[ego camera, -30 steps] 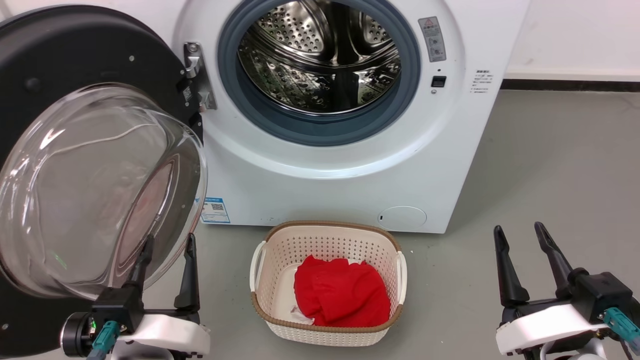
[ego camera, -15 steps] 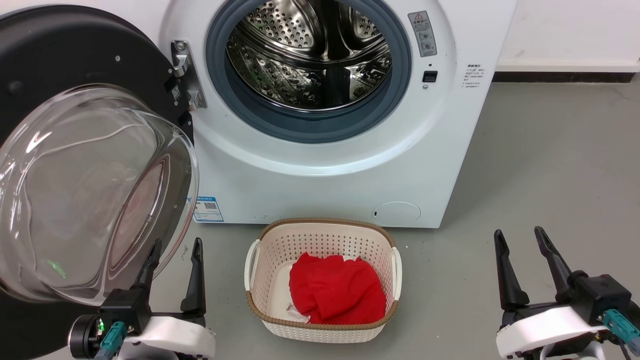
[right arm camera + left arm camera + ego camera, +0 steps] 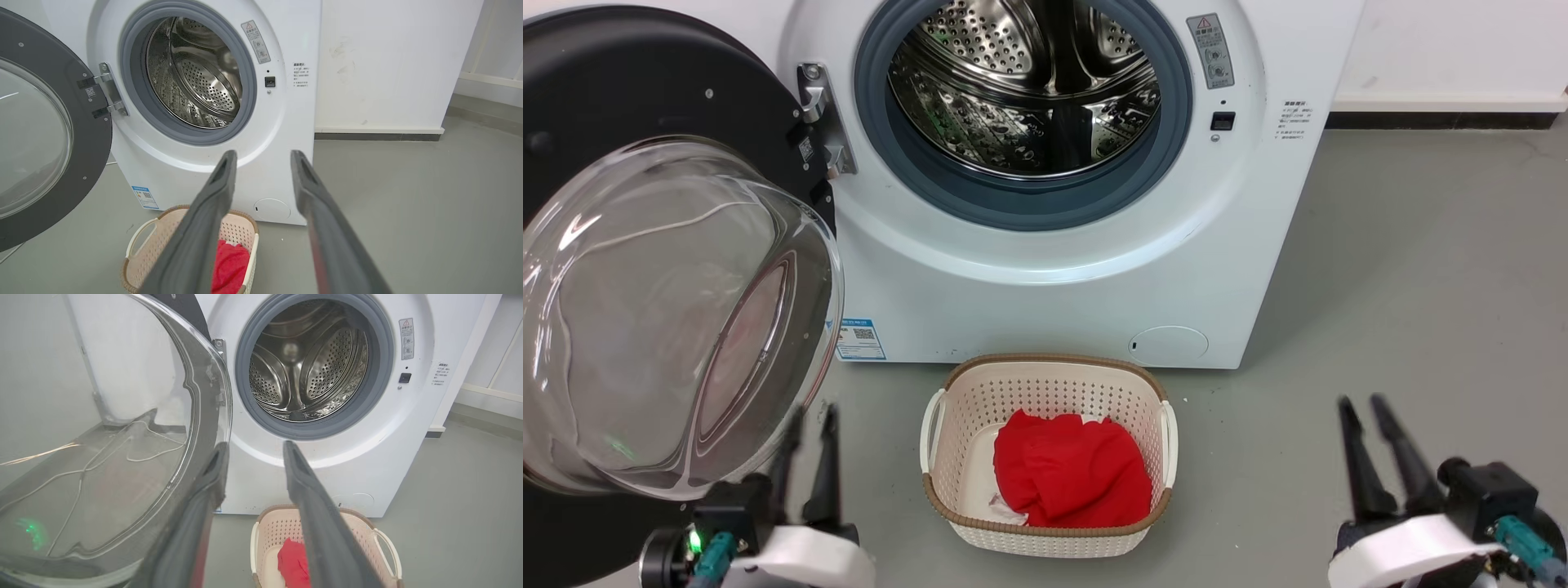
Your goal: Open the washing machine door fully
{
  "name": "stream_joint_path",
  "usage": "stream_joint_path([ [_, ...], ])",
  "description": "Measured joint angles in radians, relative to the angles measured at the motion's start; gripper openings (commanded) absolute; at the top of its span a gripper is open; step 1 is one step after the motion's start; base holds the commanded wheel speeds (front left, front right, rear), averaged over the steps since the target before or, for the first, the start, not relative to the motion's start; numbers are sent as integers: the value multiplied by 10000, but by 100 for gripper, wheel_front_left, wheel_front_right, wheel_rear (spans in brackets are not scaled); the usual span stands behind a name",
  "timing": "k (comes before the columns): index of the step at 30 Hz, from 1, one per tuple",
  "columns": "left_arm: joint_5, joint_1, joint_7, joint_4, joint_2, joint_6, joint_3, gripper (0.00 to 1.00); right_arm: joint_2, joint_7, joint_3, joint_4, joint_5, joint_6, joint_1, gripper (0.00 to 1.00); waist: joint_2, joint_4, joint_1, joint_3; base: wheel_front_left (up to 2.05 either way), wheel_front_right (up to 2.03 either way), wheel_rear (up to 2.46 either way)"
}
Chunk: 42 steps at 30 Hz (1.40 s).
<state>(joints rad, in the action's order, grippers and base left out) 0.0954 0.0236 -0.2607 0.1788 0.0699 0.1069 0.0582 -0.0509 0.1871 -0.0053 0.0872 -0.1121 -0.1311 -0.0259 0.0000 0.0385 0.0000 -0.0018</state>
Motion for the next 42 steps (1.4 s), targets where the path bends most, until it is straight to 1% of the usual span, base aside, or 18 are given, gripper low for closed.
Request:
stream_joint_path([
  [3, 201, -144, 148, 276, -71, 0, 48, 0, 2, -35, 2, 207, -217, 0, -158, 0, 0, -6, 0, 2, 0, 0, 0],
  [13, 2201, -125, 658, 380, -84, 4, 142, 0, -25, -378, -29, 405, -2290, 0, -106, 0, 0, -37, 0, 5, 0, 0, 0],
  [23, 4008, -17, 1032, 376, -96, 48, 144, 0, -73, -656, -88, 545, -4125, 0, 53, 0, 0, -68, 0, 9, 0, 0, 0],
  [42, 6922, 178, 1735, 424, -123, 81, 232, 0, -123, -1179, -209, 819, -7056, 2, 364, 0, 0, -126, 0, 16, 0, 0, 0],
])
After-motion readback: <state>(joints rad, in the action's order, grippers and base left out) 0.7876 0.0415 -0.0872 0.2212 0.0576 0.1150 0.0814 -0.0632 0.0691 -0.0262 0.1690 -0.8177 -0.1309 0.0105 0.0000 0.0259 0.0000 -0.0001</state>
